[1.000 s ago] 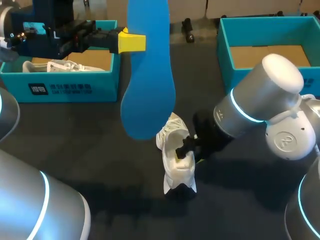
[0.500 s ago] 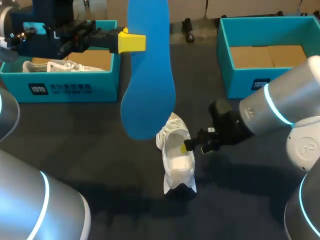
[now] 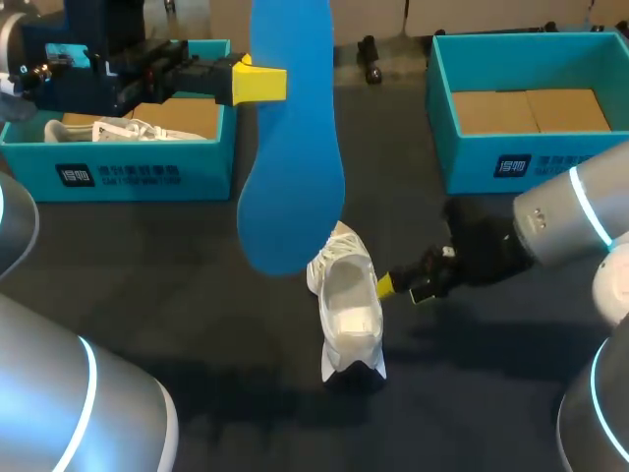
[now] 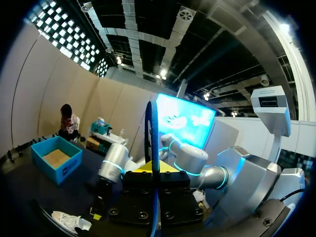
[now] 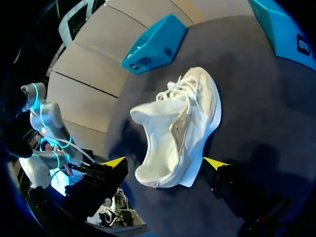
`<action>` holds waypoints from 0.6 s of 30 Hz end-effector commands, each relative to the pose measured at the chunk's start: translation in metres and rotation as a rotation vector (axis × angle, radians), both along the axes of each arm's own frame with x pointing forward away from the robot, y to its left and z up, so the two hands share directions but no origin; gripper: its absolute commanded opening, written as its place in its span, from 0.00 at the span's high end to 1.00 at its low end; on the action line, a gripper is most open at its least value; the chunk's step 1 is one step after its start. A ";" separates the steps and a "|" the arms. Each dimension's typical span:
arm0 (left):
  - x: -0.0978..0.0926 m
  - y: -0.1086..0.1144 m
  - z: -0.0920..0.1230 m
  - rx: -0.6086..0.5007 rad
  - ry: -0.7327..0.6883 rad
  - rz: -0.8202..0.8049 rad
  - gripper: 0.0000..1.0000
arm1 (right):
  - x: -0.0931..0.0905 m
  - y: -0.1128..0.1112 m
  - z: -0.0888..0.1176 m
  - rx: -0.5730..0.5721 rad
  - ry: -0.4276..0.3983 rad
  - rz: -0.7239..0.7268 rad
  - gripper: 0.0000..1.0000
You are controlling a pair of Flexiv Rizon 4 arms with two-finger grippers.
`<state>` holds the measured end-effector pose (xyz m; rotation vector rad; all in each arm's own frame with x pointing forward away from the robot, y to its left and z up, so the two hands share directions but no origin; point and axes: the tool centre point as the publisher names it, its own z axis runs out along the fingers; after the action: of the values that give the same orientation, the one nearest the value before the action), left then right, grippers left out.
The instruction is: Take the shoe out of the shoebox, open the shoe tongue, remove and reinsert the insole, then place the shoe into the shoebox
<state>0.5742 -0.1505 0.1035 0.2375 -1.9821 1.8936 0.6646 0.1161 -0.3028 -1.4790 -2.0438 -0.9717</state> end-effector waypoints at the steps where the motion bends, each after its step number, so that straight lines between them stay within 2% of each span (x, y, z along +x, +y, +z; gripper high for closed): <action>1: 0.001 -0.002 0.000 0.003 0.000 -0.002 1.00 | -0.005 -0.026 0.032 0.022 0.015 -0.021 0.00; 6: 0.001 -0.002 0.000 0.003 0.000 -0.002 1.00 | -0.003 -0.036 0.060 0.037 0.028 -0.029 0.00; 9: 0.001 -0.002 0.000 0.003 0.000 -0.002 1.00 | -0.001 -0.038 0.067 0.079 0.044 -0.024 0.00; 11: 0.001 -0.002 0.000 0.003 0.000 -0.002 1.00 | 0.000 -0.039 0.072 0.148 0.025 0.007 0.00; 13: 0.001 -0.002 0.000 0.003 0.000 -0.002 1.00 | 0.000 -0.036 0.077 0.116 0.062 0.026 0.00; 18: 0.001 -0.002 0.000 0.003 0.000 -0.002 1.00 | 0.000 -0.036 0.077 0.116 0.062 0.026 0.00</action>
<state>0.5742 -0.1505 0.1035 0.2374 -1.9821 1.8936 0.6652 0.0817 -0.2294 -1.3990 -1.9195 -1.0117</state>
